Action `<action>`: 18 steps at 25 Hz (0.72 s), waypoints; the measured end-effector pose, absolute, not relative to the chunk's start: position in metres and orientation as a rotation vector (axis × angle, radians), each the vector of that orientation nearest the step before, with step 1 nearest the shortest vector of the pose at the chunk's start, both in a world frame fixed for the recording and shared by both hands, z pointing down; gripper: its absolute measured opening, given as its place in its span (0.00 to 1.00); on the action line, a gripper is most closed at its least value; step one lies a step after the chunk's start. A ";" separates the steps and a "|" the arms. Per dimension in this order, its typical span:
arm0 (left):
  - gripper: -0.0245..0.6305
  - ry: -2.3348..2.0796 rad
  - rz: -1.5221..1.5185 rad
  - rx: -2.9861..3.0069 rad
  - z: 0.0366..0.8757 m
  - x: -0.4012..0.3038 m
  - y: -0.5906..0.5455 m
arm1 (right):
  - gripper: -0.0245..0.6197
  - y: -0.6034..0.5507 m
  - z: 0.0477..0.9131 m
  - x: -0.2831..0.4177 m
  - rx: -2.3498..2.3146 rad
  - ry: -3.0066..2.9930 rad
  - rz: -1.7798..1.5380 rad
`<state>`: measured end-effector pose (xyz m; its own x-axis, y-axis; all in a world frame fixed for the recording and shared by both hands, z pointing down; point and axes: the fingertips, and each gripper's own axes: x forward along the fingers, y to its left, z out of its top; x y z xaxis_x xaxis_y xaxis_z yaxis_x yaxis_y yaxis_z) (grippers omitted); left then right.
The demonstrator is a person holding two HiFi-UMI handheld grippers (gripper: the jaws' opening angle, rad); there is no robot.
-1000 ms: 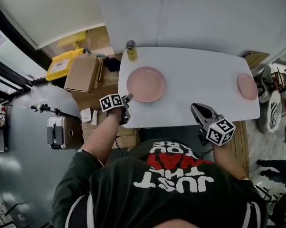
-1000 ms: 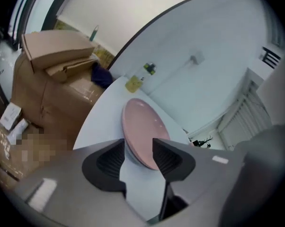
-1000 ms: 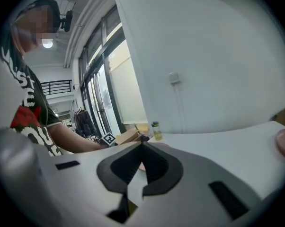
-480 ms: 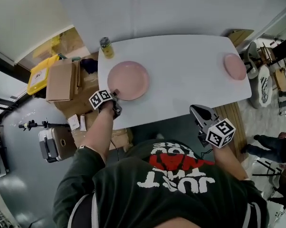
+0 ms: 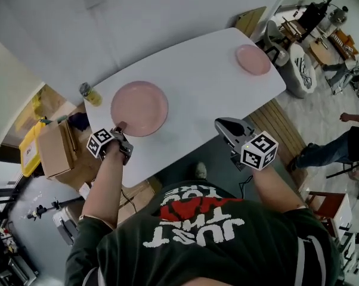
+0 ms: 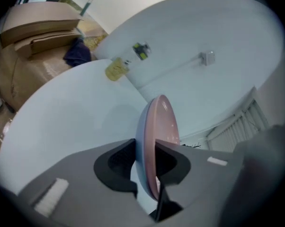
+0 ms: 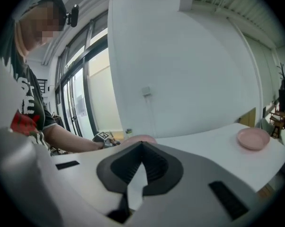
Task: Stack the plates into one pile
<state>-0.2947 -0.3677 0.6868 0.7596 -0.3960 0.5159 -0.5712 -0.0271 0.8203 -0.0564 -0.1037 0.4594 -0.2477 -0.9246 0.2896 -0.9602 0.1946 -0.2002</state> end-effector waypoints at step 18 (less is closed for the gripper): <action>0.16 -0.401 0.466 1.902 0.636 0.330 -0.325 | 0.05 0.036 0.467 0.268 2.386 -1.971 0.422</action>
<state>0.3300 -0.3247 0.6362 0.8663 -0.0582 0.4962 -0.4821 -0.3577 0.7997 0.2679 0.0359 0.4665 0.1671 -0.9616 0.2178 -0.9664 -0.2035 -0.1568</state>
